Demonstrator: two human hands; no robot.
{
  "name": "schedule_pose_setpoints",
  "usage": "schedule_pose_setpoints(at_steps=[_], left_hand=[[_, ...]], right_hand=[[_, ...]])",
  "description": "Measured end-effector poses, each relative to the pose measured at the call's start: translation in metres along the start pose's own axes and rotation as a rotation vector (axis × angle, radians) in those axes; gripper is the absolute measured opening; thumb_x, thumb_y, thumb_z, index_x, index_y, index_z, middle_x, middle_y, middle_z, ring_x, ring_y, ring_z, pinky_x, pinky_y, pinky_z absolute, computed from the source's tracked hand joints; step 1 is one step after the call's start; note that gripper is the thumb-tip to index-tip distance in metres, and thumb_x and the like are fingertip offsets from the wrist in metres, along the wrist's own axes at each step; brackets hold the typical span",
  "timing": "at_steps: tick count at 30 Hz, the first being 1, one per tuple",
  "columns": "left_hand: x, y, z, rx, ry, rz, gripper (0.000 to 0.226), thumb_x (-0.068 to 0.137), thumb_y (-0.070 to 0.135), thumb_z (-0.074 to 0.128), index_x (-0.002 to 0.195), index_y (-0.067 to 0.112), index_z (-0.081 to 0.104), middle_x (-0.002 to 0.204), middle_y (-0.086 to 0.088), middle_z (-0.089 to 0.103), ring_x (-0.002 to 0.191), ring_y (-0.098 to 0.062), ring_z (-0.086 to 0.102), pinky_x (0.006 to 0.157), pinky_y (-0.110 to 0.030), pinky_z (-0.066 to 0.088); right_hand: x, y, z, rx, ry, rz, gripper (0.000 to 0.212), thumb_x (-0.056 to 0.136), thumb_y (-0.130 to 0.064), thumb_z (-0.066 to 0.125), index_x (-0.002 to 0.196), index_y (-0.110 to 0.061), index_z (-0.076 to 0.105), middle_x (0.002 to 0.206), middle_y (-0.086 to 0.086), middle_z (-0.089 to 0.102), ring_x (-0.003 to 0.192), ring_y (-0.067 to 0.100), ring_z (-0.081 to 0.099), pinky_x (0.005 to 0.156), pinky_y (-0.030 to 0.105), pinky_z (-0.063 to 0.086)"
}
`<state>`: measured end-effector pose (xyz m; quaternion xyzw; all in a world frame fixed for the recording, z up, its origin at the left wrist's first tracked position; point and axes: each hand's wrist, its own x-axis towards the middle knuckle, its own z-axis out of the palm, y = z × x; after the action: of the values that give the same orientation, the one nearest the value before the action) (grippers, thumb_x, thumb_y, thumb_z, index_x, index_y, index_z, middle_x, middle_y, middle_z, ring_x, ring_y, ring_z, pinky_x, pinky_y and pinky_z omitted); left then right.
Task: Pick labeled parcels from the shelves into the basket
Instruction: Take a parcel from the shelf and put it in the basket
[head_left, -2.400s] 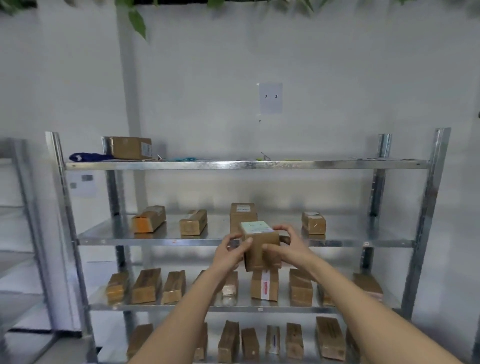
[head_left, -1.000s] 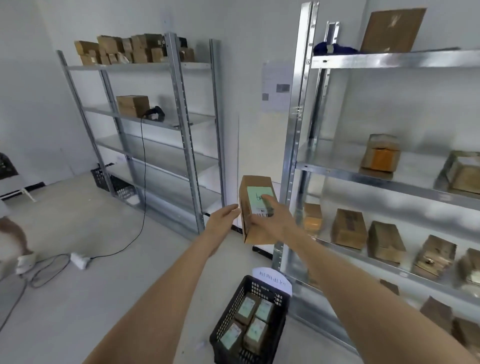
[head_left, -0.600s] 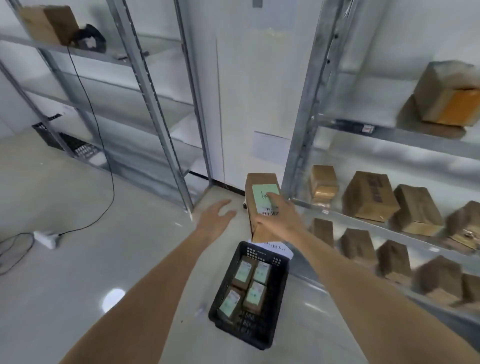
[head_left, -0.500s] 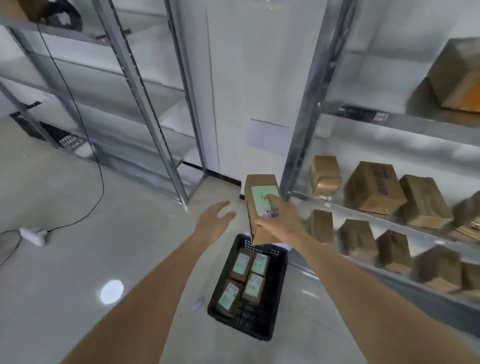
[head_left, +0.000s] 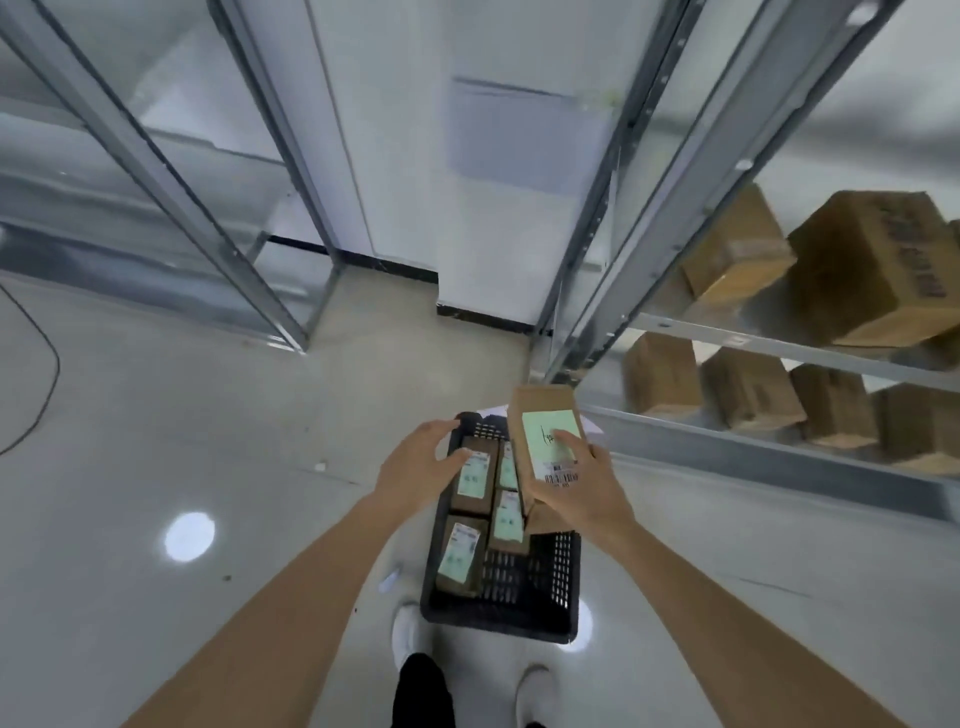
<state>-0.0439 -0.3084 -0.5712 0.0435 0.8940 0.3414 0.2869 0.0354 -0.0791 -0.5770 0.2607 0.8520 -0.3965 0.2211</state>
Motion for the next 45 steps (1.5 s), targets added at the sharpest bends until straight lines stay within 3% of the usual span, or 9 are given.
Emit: schedule_pose_setpoints(at_steps=[8, 14, 18, 23, 27, 33, 37, 41, 45], left_hand=[[0.104, -0.146, 0.075, 0.043, -0.075, -0.104, 0.05, 0.098, 0.039, 0.054, 0.146, 0.029, 0.045, 0.152, 0.006, 0.041, 0.139, -0.013, 0.038, 0.114, -0.032, 0.03], [0.157, -0.266, 0.151, 0.084, -0.094, -0.184, 0.049, 0.098, 0.043, 0.054, 0.145, 0.031, 0.046, 0.15, 0.009, 0.044, 0.135, -0.012, 0.042, 0.109, -0.028, 0.03], [0.193, -0.327, 0.188, 0.109, -0.088, -0.215, 0.049, 0.098, 0.045, 0.053, 0.145, 0.032, 0.045, 0.15, 0.009, 0.044, 0.135, -0.014, 0.043, 0.11, -0.031, 0.033], [0.23, -0.377, 0.215, 0.11, -0.078, -0.239, 0.05, 0.097, 0.047, 0.052, 0.145, 0.032, 0.045, 0.15, 0.007, 0.045, 0.136, -0.015, 0.043, 0.11, -0.035, 0.034], [0.251, -0.398, 0.229, 0.089, -0.065, -0.25, 0.049, 0.097, 0.047, 0.053, 0.144, 0.034, 0.046, 0.149, 0.008, 0.046, 0.136, -0.015, 0.043, 0.11, -0.034, 0.035], [0.257, -0.405, 0.237, 0.093, -0.078, -0.256, 0.049, 0.098, 0.047, 0.051, 0.144, 0.033, 0.046, 0.149, 0.007, 0.046, 0.136, -0.015, 0.043, 0.108, -0.033, 0.034], [0.253, -0.39, 0.232, 0.095, -0.083, -0.26, 0.049, 0.099, 0.046, 0.05, 0.145, 0.032, 0.045, 0.15, 0.006, 0.045, 0.136, -0.016, 0.042, 0.109, -0.035, 0.034], [0.244, -0.362, 0.217, 0.125, -0.08, -0.234, 0.049, 0.099, 0.045, 0.051, 0.146, 0.032, 0.045, 0.15, 0.007, 0.044, 0.137, -0.015, 0.041, 0.11, -0.034, 0.033], [0.222, -0.319, 0.19, 0.138, -0.067, -0.192, 0.05, 0.098, 0.045, 0.052, 0.145, 0.032, 0.044, 0.15, 0.008, 0.043, 0.136, -0.014, 0.041, 0.108, -0.032, 0.033]], right_hand=[[0.103, 0.086, 0.152, 0.034, -0.079, 0.082, 0.082, 0.08, -0.051, 0.077, 0.148, -0.047, 0.032, 0.148, -0.004, 0.028, 0.117, 0.016, 0.053, 0.092, 0.034, 0.057], [0.201, 0.152, 0.262, 0.017, -0.077, 0.108, 0.086, 0.066, -0.07, 0.066, 0.14, -0.061, 0.024, 0.151, -0.008, 0.022, 0.116, 0.019, 0.056, 0.079, 0.04, 0.062], [0.265, 0.178, 0.309, 0.044, -0.029, 0.138, 0.083, 0.082, -0.057, 0.071, 0.149, -0.054, 0.023, 0.158, -0.005, 0.019, 0.112, 0.017, 0.055, 0.067, 0.026, 0.053], [0.324, 0.199, 0.355, 0.104, 0.001, 0.091, 0.086, 0.084, -0.047, 0.076, 0.149, -0.055, 0.02, 0.16, -0.009, 0.01, 0.139, 0.028, 0.04, 0.1, 0.05, 0.054], [0.353, 0.203, 0.383, 0.19, 0.062, -0.003, 0.087, 0.091, -0.029, 0.075, 0.15, -0.057, 0.019, 0.162, -0.006, 0.006, 0.143, 0.03, 0.034, 0.103, 0.043, 0.05], [0.356, 0.204, 0.389, 0.154, 0.062, -0.008, 0.083, 0.096, -0.031, 0.069, 0.155, -0.05, 0.015, 0.166, -0.001, 0.0, 0.141, 0.033, 0.039, 0.099, 0.038, 0.048], [0.358, 0.196, 0.381, 0.166, 0.017, 0.032, 0.086, 0.093, -0.027, 0.073, 0.153, -0.051, 0.015, 0.164, 0.001, 0.009, 0.142, 0.032, 0.038, 0.111, 0.049, 0.044], [0.345, 0.195, 0.357, 0.069, -0.06, 0.068, 0.091, 0.094, -0.035, 0.07, 0.149, -0.06, 0.002, 0.17, -0.001, -0.001, 0.154, 0.036, 0.02, 0.116, 0.061, 0.036], [0.304, 0.185, 0.311, -0.05, -0.099, 0.098, 0.084, 0.097, -0.046, 0.063, 0.155, -0.054, 0.003, 0.171, -0.003, -0.007, 0.155, 0.035, 0.015, 0.118, 0.058, 0.034]])
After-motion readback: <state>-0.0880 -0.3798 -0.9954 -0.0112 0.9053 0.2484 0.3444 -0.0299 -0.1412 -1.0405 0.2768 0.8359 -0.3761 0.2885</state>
